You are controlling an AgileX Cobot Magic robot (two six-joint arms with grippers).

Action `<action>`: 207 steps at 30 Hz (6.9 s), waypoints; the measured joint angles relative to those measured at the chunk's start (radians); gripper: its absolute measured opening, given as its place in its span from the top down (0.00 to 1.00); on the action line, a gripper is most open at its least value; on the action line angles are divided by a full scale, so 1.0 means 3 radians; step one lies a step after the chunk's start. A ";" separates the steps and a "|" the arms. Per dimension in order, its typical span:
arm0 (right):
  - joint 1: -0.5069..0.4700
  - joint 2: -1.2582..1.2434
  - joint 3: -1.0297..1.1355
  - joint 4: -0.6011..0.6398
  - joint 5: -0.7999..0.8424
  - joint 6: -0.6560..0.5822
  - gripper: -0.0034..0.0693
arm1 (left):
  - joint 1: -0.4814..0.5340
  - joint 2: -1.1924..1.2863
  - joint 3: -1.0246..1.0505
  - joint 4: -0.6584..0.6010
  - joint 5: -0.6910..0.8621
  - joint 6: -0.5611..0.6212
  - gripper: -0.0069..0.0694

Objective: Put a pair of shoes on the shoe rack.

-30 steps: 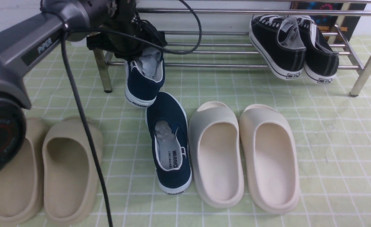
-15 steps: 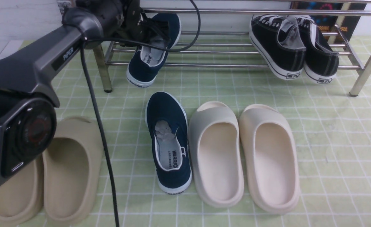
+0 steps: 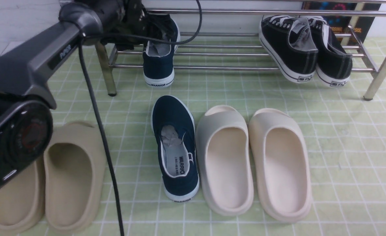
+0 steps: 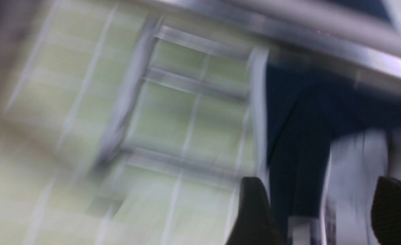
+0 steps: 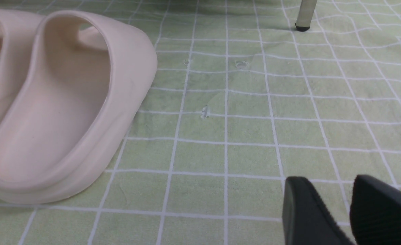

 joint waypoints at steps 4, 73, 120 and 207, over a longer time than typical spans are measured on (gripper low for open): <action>0.0000 0.0000 0.0000 0.0000 0.0000 0.0000 0.62 | -0.0047 -0.0428 -0.0030 -0.0432 0.0974 0.0801 0.29; 0.0000 0.0000 0.0000 0.0000 0.0000 0.0000 0.62 | -0.0058 0.1123 -0.1720 -0.1694 0.0436 0.1109 0.91; 0.0000 0.0000 0.0000 0.0000 0.0000 0.0000 0.62 | -0.0797 0.0407 -0.0397 -0.1064 0.1257 0.1599 0.93; 0.0000 0.0000 0.0000 0.0000 0.0000 0.0000 0.62 | -0.0156 -0.5152 0.5229 0.0043 -0.1822 0.0819 0.93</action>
